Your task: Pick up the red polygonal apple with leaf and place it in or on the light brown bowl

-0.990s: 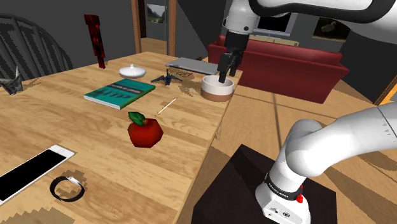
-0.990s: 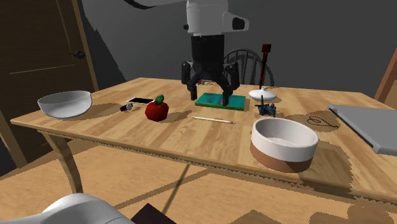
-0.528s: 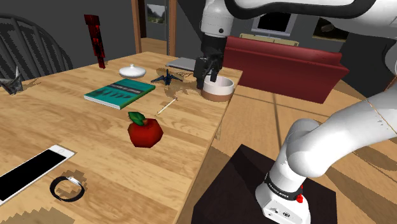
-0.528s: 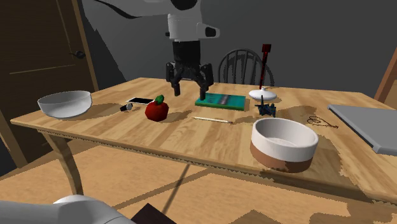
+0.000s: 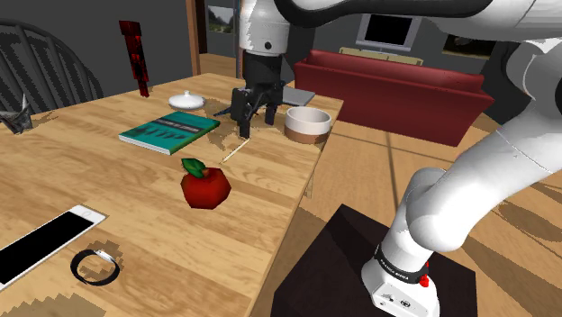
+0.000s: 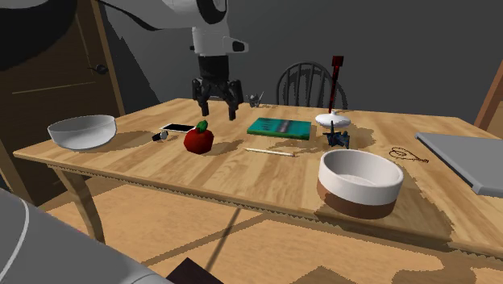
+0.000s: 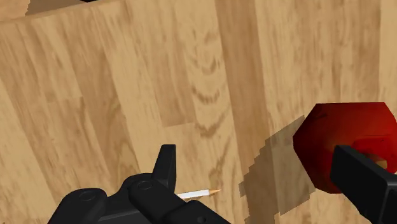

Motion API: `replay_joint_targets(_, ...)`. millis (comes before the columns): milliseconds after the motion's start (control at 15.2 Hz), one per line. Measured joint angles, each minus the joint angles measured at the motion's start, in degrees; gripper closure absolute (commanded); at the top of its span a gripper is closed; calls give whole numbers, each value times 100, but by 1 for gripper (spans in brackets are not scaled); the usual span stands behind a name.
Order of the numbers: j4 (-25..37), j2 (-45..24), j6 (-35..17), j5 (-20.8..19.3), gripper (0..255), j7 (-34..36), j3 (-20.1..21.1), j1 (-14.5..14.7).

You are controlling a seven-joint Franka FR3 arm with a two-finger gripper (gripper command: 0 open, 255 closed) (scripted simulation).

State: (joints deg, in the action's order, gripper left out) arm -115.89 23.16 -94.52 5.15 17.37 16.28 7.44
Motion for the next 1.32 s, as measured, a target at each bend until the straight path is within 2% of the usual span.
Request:
replay_joint_targets(660, 1489, -1740, -135, -321, 0, 1163, 901, 286)
replay_joint_targets(1320, 1040, -1859, -691, -354, 0, 1255, 962, 327)
